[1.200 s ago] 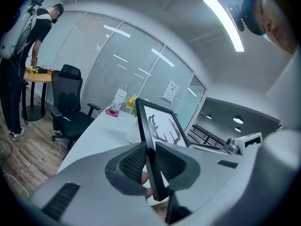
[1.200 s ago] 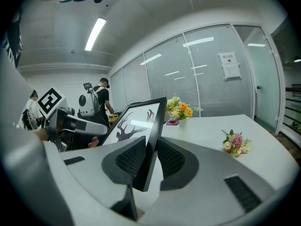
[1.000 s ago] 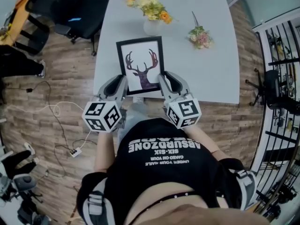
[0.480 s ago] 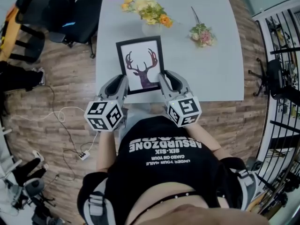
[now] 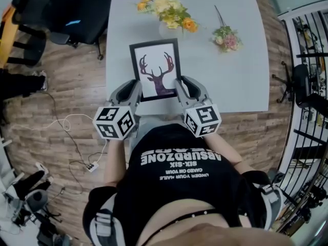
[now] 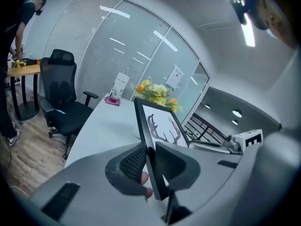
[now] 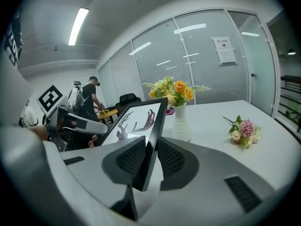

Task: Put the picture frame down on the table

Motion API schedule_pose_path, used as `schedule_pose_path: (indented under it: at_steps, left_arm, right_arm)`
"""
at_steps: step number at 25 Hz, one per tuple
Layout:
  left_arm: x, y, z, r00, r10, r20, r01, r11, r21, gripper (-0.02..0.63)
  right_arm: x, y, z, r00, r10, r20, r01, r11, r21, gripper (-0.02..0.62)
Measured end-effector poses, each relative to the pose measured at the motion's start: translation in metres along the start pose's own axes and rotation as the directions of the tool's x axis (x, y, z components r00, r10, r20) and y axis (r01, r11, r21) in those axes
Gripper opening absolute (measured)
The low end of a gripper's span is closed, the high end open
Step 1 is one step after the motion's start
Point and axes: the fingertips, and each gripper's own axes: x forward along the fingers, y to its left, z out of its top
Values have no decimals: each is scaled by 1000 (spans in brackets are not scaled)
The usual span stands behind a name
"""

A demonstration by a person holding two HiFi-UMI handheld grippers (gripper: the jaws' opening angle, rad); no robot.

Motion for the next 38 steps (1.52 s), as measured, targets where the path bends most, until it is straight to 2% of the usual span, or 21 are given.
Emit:
schedule_pose_path:
  at_steps: [38]
  left_arm:
    - [63,40,-15,989,0,-151,2,1000,14,75]
  right_arm:
    - [57,-34,-38,990,-45,-132,57,994,91,92]
